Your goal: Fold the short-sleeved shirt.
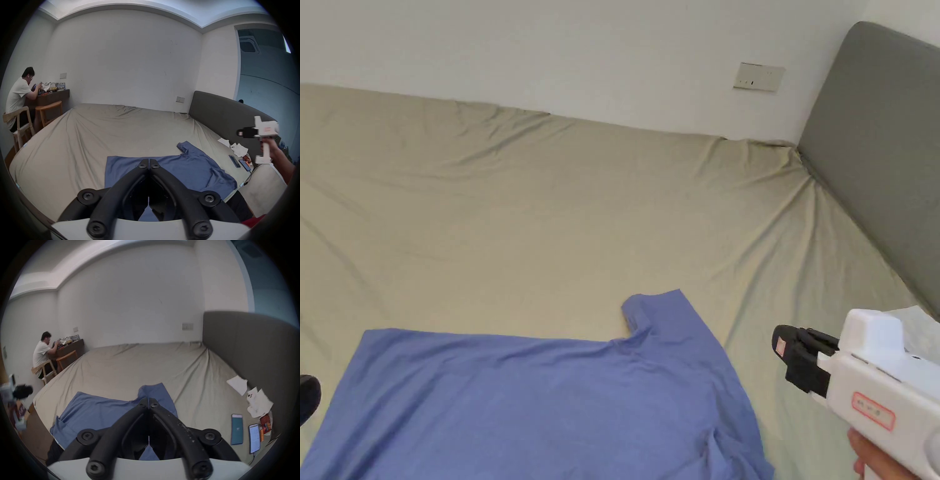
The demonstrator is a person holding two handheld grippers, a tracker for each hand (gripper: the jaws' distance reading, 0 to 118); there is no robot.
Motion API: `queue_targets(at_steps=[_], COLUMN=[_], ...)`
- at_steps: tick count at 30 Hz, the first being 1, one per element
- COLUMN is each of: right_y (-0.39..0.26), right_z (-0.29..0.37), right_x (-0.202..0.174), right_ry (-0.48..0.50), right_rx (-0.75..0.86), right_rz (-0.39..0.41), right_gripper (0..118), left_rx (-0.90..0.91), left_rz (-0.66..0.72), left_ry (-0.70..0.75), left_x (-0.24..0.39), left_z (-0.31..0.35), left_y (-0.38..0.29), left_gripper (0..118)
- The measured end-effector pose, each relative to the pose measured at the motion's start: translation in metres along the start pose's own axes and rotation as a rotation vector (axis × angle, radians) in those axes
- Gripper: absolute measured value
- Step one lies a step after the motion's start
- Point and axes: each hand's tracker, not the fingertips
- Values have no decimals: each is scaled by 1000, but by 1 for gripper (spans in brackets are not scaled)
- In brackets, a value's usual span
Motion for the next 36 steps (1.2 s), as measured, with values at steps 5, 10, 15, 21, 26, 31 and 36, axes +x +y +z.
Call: queue_targets(at_steps=[5,10,15,21,26,31,36], right_y=[16,-2,-8,-16,-17,-12,-2], right_z=[-163,-266,-311,-335,-329,-317,-290], right_x=[54,85,83,76,69,55,42], right_ry=[-13,-53,-93,-160,-135,-109,-62], right_rx=[-409,-573,-666,-682,-677,-630,-528], right_rz=[-84,-282,-225,-67,-70,12,22], right_gripper=[57,66,66,46,1,0,0], left_rx=[-42,-90,-134,-161,-174,-162,-204], left_rz=[54,84,127,152,129,172,224], left_ry=[-35,-30,0,26,48,12,-45], left_x=[3,12,9,4,3,-4,-34], left_z=[-17,-31,-43,-46,-47,-56,-113], left_y=[-13,-23,-32,-36,-36,-30,-4], left_gripper=[0,0,0,0,0,8,96])
